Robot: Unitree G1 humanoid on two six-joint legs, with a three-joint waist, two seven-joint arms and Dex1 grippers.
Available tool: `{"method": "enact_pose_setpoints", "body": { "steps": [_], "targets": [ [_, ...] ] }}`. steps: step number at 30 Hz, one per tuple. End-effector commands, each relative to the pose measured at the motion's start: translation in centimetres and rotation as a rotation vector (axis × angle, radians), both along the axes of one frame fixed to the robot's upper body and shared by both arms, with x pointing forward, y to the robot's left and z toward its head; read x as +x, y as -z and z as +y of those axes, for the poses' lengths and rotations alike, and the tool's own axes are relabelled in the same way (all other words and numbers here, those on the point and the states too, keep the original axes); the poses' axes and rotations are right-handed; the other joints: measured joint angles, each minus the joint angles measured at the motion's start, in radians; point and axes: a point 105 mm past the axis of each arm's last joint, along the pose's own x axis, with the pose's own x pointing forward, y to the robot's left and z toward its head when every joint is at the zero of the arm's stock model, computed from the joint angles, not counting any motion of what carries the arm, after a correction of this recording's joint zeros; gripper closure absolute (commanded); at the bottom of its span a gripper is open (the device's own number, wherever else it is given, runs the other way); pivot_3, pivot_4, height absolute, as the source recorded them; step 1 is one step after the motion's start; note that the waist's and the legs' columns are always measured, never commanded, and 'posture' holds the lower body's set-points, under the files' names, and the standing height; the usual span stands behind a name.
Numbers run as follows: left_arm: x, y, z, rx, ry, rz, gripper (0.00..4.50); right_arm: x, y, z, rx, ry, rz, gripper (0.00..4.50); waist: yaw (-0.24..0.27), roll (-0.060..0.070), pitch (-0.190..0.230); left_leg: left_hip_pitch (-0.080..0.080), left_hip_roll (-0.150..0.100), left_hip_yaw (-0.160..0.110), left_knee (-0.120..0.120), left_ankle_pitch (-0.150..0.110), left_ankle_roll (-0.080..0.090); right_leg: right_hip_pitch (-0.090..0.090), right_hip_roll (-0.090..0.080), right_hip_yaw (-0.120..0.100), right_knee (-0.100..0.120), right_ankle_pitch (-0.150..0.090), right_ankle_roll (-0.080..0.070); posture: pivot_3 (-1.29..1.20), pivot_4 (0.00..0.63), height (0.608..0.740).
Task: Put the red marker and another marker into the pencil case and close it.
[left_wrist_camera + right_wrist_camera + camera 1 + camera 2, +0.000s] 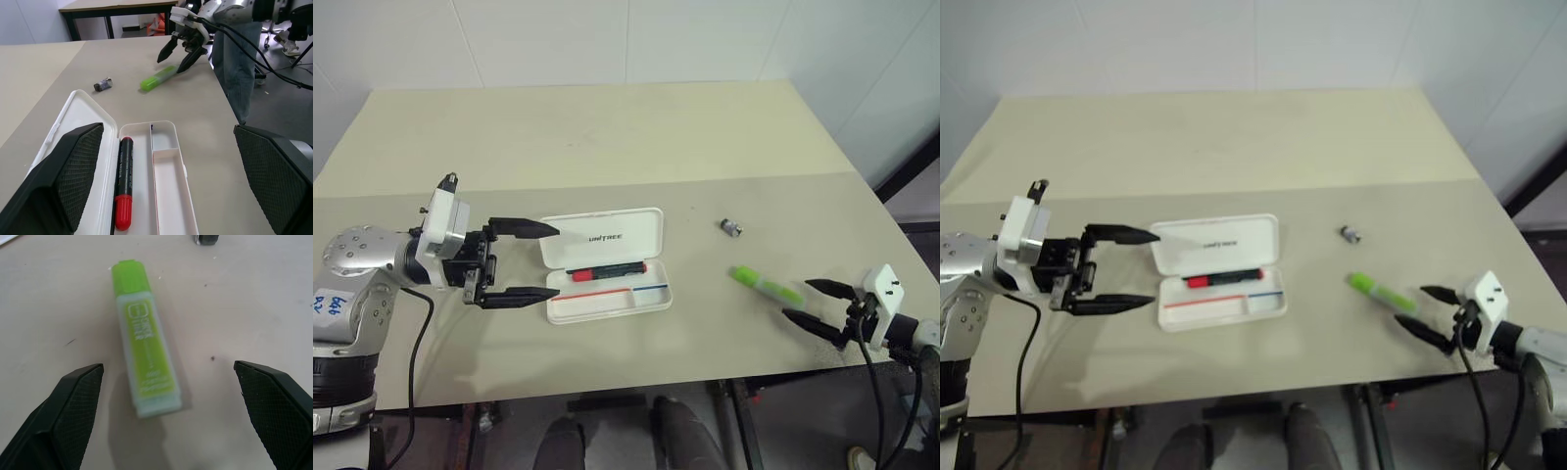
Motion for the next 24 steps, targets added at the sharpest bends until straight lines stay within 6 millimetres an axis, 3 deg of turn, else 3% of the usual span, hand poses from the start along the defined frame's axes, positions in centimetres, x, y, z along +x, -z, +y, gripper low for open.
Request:
{"method": "enact_pose_setpoints", "body": {
  "steps": [1, 7, 11, 17, 20, 24],
  "targets": [
    [0.0, -0.9, 0.1, 0.014, 0.004, -0.034, 0.03, 0.5, 0.1, 0.2, -0.006, -0.028, -0.004, 0.00, 0.001, 0.000, 0.000, 0.000, 0.000, 0.000, 0.000, 0.000, 0.000, 0.000, 0.000, 0.000, 0.000, 0.000, 0.000, 0.00, 0.150, 0.740],
    [0.3, -1.3, 0.4, 0.029, 0.007, -0.040, 0.00, 0.8, 0.5, 2.8, 0.059, -0.135, 0.024, 2.08, 0.001, 0.000, 0.000, 0.000, 0.000, 0.000, 0.001, 0.000, 0.000, 0.000, 0.000, 0.000, 0.001, 0.000, 0.000, 0.00, 0.150, 0.740],
    [0.3, -1.3, 0.5, 0.034, 0.006, -0.042, 0.00, 0.5, 0.6, 3.4, 0.072, -0.166, 0.032, 3.40, 0.002, 0.000, 0.000, 0.000, 0.000, 0.000, 0.001, 0.000, 0.000, 0.000, 0.000, 0.000, 0.002, 0.001, 0.002, 0.00, 0.150, 0.740],
    [0.5, -1.0, 0.6, 0.041, -0.003, -0.050, 0.00, 1.2, -0.4, 3.9, 0.030, -0.163, -0.030, 3.39, 0.002, 0.000, 0.000, 0.000, 0.000, 0.000, 0.001, 0.000, 0.000, 0.000, 0.000, 0.000, 0.002, 0.001, 0.002, 0.00, 0.150, 0.740],
    [0.6, -0.7, 0.8, 0.045, -0.011, -0.055, 0.00, 2.2, -3.1, 5.4, 0.011, -0.199, -0.135, 3.39, -0.004, 0.001, 0.001, 0.000, 0.000, 0.000, 0.001, 0.000, 0.000, 0.000, 0.000, 0.000, 0.002, 0.001, 0.002, 0.00, 0.150, 0.740],
    [0.7, -0.4, 1.2, 0.055, -0.025, -0.061, 0.00, 2.7, -7.4, 9.3, 0.024, -0.326, -0.250, 3.39, -0.018, 0.002, 0.001, 0.000, 0.000, 0.000, 0.001, 0.000, 0.000, -0.001, 0.000, 0.000, 0.004, 0.001, 0.002, 0.00, 0.150, 0.740]
  ]
}}
